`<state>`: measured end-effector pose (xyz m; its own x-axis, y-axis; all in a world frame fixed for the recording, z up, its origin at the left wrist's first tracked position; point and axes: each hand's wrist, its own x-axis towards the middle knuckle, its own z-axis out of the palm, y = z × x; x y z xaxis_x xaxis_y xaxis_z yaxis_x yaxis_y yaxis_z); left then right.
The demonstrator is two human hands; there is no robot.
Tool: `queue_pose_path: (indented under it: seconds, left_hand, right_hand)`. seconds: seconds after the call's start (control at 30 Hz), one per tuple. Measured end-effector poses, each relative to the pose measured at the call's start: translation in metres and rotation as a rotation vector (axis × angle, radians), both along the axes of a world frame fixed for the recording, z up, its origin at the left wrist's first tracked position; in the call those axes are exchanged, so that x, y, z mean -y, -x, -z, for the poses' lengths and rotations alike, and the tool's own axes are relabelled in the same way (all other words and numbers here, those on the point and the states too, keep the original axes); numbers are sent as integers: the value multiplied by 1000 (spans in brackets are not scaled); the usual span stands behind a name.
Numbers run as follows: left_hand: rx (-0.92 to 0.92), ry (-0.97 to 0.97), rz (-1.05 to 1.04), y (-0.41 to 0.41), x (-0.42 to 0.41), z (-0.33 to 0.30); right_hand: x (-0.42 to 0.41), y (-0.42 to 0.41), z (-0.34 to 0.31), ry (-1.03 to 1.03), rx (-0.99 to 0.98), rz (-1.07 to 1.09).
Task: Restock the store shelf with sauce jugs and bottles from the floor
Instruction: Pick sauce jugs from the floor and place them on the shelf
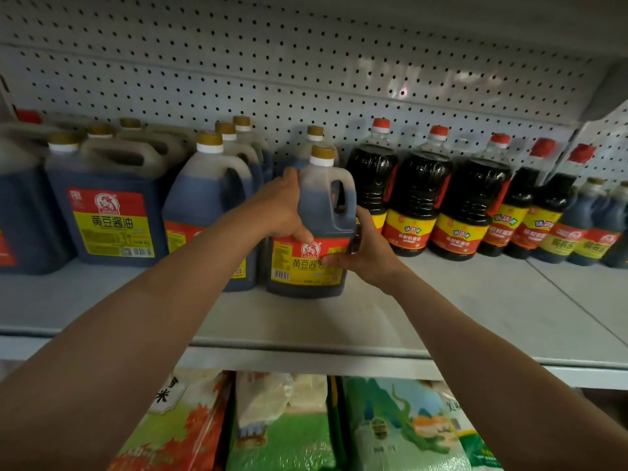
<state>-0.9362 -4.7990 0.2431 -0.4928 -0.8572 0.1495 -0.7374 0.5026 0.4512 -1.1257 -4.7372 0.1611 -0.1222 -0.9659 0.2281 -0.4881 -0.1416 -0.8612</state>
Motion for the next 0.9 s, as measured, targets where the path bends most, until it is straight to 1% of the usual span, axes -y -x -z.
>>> queue_pose_path:
  seconds: [0.27, 0.43, 0.5, 0.6, 0.7, 0.8, 0.9]
  left_hand:
    - [25, -42, -85, 21, 45, -2]
    - [23, -53, -109, 25, 52, 1]
    - [-6, -42, -134, 26, 52, 5]
    - [-92, 53, -220, 28, 39, 17]
    - [-230, 178, -333, 41, 10, 40]
    - [-272, 180, -421, 65, -47, 58]
    - [-293, 163, -388, 93, -108, 66]
  right_hand:
    - [51, 8, -1, -24, 13, 24]
    - [54, 9, -2, -42, -39, 39]
    - [47, 8, -4, -39, -83, 46]
    - [24, 14, -3, -35, -152, 65]
    - [-22, 36, 2, -6, -183, 179]
    - [-80, 68, 6, -39, -290, 231]
    - [-138, 102, 6, -102, -353, 291]
